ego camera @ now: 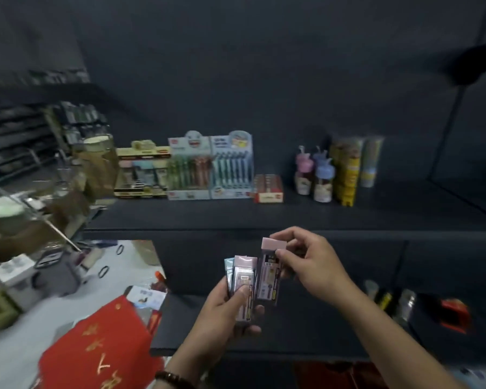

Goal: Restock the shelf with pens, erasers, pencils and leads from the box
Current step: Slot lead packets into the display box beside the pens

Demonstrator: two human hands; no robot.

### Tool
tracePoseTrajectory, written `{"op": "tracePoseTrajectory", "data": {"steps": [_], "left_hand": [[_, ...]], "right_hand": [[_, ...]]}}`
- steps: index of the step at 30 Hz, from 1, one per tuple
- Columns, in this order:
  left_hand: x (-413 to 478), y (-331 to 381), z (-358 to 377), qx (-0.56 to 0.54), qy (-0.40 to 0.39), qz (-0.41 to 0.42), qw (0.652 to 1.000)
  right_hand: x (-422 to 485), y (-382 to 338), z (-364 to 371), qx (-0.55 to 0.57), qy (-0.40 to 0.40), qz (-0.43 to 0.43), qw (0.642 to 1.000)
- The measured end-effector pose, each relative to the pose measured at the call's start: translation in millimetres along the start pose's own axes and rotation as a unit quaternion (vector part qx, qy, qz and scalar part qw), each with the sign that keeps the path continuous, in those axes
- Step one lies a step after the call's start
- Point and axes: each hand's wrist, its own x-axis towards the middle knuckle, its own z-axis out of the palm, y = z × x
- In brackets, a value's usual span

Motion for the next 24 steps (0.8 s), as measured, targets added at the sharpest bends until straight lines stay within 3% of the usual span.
{"op": "tracePoseTrajectory", "data": {"steps": [10, 18, 24], "left_hand": [[55, 78, -160, -0.054, 0.12, 0.077, 0.988], [128, 117, -235, -0.052, 0.245, 0.129, 0.96], [175, 143, -288, -0.064, 0.29, 0.136, 0.945]], "right_hand": [[165, -84, 127, -0.048, -0.056, -0.094, 0.993], [298, -113, 183, -0.063, -0.085, -0.148, 0.983], [390, -123, 248, -0.114, -0.106, -0.166, 0.974]]}}
